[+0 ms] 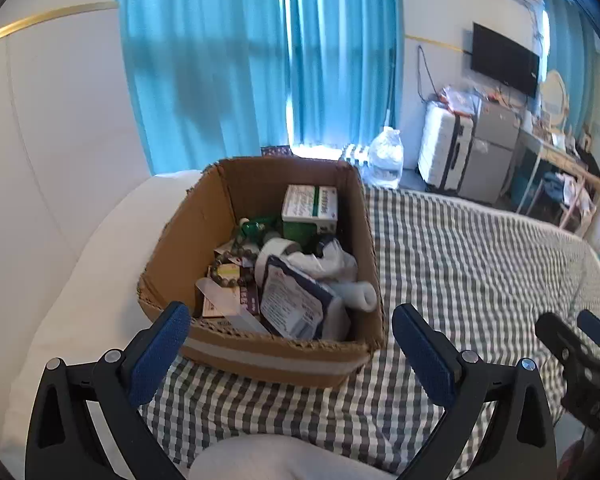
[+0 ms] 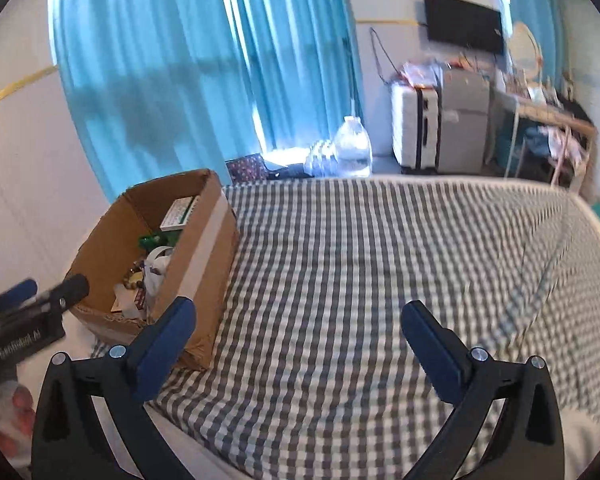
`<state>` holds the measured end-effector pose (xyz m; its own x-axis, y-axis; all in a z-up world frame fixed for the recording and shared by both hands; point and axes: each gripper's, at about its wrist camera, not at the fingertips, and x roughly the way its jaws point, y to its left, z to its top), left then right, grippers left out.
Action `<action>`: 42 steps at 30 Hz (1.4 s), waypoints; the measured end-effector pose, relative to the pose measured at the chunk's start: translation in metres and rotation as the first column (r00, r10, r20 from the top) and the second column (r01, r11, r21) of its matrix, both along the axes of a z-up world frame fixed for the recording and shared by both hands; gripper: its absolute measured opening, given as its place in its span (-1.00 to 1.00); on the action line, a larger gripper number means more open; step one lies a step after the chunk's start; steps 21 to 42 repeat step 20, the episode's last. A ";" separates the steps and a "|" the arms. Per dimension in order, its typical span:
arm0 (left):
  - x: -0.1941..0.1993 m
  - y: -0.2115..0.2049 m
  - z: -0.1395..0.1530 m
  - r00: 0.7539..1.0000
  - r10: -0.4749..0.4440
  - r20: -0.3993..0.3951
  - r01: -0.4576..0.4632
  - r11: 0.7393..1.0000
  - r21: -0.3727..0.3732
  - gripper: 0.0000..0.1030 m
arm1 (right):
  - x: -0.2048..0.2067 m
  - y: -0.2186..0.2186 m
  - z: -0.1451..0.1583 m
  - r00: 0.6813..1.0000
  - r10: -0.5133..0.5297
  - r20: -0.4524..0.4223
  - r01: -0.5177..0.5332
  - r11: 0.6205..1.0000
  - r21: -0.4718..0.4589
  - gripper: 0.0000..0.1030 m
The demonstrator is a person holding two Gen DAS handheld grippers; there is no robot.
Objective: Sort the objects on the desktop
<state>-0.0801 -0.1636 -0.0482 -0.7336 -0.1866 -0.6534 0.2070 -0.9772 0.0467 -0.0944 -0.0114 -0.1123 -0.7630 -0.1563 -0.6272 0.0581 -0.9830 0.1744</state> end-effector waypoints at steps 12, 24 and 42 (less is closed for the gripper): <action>-0.001 0.003 -0.015 0.999 0.014 0.045 -0.013 1.000 -0.025 1.00 | -0.001 0.005 -0.007 1.000 -0.004 0.015 0.004 1.000 0.014 0.99; 0.000 0.004 -0.023 0.995 0.030 0.095 -0.028 0.999 -0.023 1.00 | -0.001 0.002 -0.009 1.000 0.006 0.018 -0.006 1.000 0.011 0.99; 0.000 0.004 -0.023 0.995 0.030 0.095 -0.028 0.999 -0.023 1.00 | -0.001 0.002 -0.009 1.000 0.006 0.018 -0.006 1.000 0.011 0.99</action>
